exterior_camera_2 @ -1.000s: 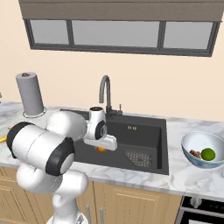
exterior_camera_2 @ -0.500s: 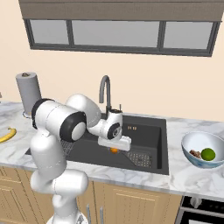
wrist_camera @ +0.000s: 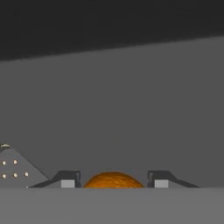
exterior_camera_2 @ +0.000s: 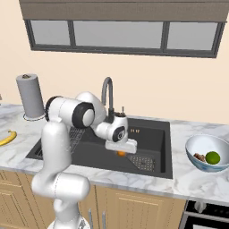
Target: There is a mixed pile of frozen fruits and vegetables on the counter. Locate all the frozen vegetables and place the items in a bowl on the counter. Take all the frozen fruits and defrost them in a running sink.
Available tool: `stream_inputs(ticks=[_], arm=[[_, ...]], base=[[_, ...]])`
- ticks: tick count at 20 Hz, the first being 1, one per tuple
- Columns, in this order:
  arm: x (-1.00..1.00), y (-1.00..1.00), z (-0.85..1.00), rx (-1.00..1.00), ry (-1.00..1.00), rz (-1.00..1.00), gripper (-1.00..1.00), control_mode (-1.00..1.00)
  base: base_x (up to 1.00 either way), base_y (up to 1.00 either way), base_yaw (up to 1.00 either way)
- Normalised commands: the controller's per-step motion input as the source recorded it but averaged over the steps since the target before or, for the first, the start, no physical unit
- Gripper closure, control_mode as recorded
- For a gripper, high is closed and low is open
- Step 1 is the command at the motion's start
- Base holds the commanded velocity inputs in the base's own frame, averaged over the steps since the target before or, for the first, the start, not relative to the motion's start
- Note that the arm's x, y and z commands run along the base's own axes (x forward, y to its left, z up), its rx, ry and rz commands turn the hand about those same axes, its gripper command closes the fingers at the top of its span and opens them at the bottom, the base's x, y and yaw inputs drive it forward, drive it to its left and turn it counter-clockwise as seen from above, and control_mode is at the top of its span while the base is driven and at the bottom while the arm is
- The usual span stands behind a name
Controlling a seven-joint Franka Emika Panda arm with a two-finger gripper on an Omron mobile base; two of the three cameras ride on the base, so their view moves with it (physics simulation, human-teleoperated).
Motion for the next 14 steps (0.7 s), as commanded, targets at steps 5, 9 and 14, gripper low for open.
stream_inputs(ticks=[5, 9, 14], arm=[[0.35, -0.01, -0.42, -0.11, 0.0, 0.0, 1.0, -1.0], [0.31, -0.07, -0.37, 0.05, -0.01, -0.01, 1.0, -1.0], [0.14, -0.21, -0.4, 0.22, -0.08, 0.0, 1.0, -1.0]], base=[[0.0, 0.0, 0.0], [0.0, 0.0, 0.0], [0.0, 0.0, 0.0]])
